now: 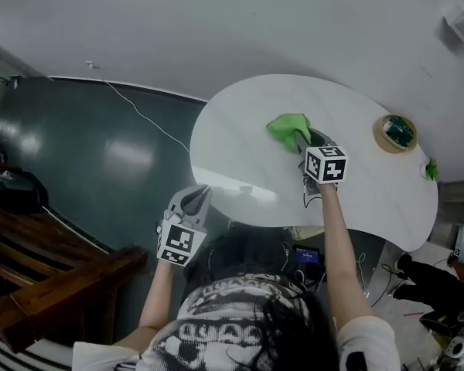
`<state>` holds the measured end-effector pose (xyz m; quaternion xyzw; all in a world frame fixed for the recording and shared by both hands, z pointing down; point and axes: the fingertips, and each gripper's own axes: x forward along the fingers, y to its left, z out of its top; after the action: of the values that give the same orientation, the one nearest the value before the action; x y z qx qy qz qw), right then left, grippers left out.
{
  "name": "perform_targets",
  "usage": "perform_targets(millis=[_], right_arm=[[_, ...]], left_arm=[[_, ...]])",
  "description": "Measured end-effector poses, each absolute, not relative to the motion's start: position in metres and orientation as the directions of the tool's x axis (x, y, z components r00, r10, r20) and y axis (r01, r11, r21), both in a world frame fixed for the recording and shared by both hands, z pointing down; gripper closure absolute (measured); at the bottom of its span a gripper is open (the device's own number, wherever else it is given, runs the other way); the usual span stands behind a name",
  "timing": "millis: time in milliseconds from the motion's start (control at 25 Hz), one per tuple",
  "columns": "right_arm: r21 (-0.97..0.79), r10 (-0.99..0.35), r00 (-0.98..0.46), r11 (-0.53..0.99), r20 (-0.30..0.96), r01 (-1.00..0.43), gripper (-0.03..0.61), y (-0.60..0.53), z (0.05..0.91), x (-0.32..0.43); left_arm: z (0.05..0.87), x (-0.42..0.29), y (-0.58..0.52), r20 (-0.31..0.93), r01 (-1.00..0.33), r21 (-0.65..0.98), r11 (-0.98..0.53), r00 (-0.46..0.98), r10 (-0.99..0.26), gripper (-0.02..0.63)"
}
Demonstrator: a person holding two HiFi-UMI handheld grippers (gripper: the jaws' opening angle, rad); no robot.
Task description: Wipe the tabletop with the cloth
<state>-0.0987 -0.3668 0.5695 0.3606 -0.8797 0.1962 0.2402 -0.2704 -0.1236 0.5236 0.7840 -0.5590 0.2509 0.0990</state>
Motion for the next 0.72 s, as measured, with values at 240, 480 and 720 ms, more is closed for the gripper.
perform_targets(millis=[240, 480, 720], right_arm=[[-0.246, -0.398, -0.735, 0.763, 0.55, -0.598, 0.485, -0.326, 0.58, -0.235], [-0.291, -0.267, -0.772, 0.816, 0.577, -0.499, 0.485, -0.281, 0.602, -0.319], [-0.249, -0.226, -0.713, 0.832, 0.664, -0.495, 0.485, -0.262, 0.638, -0.331]], left_arm=[[0.527, -0.315, -0.093, 0.498, -0.958, -0.117, -0.26, 0.17, -0.85, 0.601], [0.532, -0.342, -0.068, 0.498, -0.974, -0.106, -0.202, 0.124, -0.858, 0.6], [0.544, -0.353, -0.057, 0.521, -0.98, -0.084, -0.18, 0.111, -0.847, 0.601]])
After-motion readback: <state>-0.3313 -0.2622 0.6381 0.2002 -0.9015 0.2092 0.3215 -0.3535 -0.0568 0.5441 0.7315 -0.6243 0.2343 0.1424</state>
